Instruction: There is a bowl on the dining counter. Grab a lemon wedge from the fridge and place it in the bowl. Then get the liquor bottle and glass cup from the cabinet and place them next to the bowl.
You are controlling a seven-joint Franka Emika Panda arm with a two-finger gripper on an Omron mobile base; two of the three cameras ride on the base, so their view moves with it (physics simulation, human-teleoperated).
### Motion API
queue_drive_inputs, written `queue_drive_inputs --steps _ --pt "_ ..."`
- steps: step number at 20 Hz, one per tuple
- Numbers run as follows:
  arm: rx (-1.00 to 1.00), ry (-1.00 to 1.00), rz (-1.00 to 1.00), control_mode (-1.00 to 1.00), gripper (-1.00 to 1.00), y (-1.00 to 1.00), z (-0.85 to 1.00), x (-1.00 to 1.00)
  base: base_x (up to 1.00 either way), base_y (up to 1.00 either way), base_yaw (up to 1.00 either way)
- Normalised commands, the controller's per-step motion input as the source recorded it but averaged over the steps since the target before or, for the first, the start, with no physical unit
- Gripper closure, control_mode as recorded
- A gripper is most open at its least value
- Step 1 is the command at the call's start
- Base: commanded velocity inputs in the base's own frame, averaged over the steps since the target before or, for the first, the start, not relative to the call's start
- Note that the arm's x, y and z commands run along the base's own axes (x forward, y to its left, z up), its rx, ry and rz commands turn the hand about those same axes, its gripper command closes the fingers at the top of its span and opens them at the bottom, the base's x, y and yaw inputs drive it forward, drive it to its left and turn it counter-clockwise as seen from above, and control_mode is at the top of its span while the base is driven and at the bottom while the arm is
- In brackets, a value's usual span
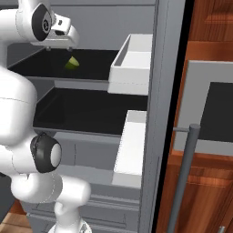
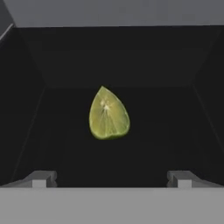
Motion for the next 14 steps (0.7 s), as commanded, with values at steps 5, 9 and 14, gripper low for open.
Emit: queue_drive_inputs --steps 5,9,14 --pt "-0.03 0.05 0.00 -1.00 -1.00 0.01 -0.16 0.29 0.00 0.00 0.00" --pt "-0.02 -0.05 0.01 -1.00 -1.00 0.05 -0.05 0.36 0.00 0.00 0.00" --pt "0.00 -0.09 0.05 -1.00 -1.00 0.11 -0.23 0.40 0.00 0.00 0.00"
